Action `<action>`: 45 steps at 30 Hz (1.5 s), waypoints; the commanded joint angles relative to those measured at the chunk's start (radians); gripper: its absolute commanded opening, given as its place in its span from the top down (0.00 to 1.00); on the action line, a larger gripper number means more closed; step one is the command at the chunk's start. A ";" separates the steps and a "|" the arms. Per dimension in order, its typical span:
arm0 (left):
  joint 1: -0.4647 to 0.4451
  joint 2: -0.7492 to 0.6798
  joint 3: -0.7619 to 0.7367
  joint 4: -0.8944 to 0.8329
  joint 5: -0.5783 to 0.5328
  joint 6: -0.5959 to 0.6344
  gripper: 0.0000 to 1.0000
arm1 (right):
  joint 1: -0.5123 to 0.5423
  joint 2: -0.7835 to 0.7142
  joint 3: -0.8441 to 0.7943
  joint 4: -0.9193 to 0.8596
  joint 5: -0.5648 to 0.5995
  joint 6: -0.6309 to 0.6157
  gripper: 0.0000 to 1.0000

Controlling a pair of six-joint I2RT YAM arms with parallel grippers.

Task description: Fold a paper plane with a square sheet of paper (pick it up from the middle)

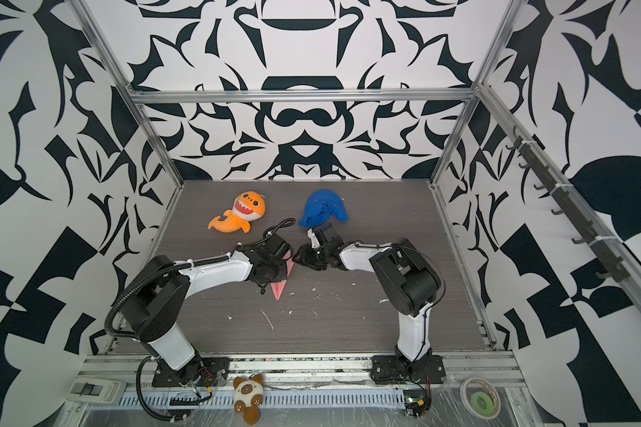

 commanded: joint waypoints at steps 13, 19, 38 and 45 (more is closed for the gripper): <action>-0.015 0.028 0.044 -0.041 0.000 -0.030 0.87 | -0.040 -0.208 -0.083 -0.108 0.296 -0.093 0.51; -0.014 0.066 0.067 -0.072 -0.017 -0.037 0.84 | -0.041 -0.197 -0.084 -0.106 0.283 -0.086 0.52; -0.015 0.068 0.113 -0.128 -0.039 -0.034 0.91 | -0.044 -0.198 -0.085 -0.098 0.270 -0.074 0.55; -0.015 0.064 0.210 -0.146 -0.063 0.005 0.92 | -0.087 -0.261 -0.113 -0.109 0.333 -0.076 0.56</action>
